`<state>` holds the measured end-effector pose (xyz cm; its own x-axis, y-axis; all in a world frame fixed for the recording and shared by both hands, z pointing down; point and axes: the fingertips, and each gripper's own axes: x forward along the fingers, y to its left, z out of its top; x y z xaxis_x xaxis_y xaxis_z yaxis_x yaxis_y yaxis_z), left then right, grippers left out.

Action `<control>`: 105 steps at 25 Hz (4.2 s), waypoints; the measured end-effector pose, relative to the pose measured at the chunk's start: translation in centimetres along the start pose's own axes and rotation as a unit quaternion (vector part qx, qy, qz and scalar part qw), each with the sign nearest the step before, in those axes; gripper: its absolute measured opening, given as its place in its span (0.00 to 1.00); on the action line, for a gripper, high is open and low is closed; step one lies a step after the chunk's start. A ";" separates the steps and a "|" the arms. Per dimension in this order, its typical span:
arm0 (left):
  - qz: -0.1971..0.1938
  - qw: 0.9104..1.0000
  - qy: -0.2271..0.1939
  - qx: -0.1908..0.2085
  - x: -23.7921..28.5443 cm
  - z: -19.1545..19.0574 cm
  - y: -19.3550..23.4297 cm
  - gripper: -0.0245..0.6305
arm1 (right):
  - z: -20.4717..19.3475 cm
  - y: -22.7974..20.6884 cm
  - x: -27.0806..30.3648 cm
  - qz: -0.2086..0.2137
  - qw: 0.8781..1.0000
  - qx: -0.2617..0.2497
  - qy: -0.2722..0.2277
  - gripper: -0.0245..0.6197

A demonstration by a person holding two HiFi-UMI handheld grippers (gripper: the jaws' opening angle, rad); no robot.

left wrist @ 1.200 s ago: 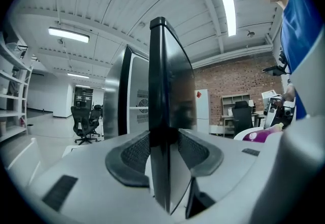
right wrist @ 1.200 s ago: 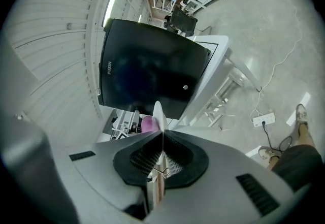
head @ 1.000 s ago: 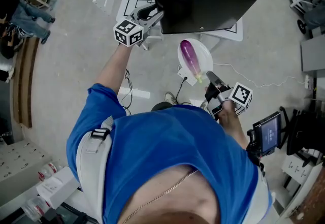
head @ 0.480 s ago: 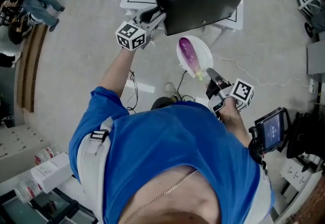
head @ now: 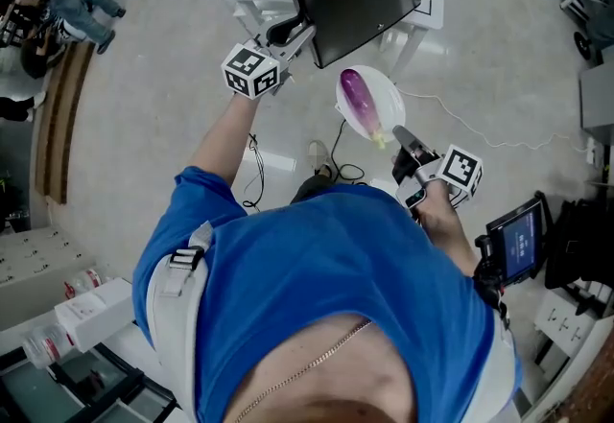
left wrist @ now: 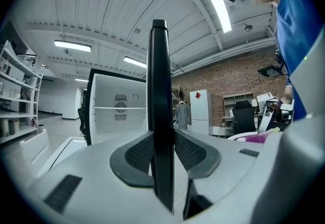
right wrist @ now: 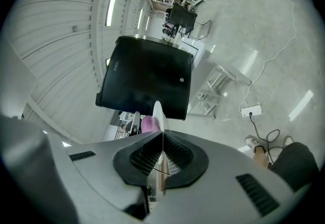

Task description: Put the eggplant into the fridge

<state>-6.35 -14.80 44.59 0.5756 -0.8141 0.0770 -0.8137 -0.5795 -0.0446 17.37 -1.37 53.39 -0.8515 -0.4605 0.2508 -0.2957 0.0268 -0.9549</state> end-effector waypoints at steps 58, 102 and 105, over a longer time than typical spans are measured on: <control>-0.209 0.977 0.008 0.036 8.9 1.6 -24.9 0.05 | -3.8 -5.3 -14.4 -0.012 0.995 0.033 -0.094 0.05; -0.105 0.994 -0.016 -0.017 -0.8 1.1 -13.1 0.05 | -5.8 -1.3 -5.6 -0.005 0.999 0.018 -0.050 0.05; -0.103 0.994 -0.017 -0.020 -2.2 0.8 -10.1 0.05 | -6.1 -0.3 -2.9 -0.005 0.998 0.021 -0.057 0.05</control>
<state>0.72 -7.21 44.06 0.7327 -0.6789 0.0472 -0.6799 -0.7332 0.0081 17.32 5.35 53.96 -0.7931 -0.5582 0.2436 -0.2841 -0.0148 -0.9587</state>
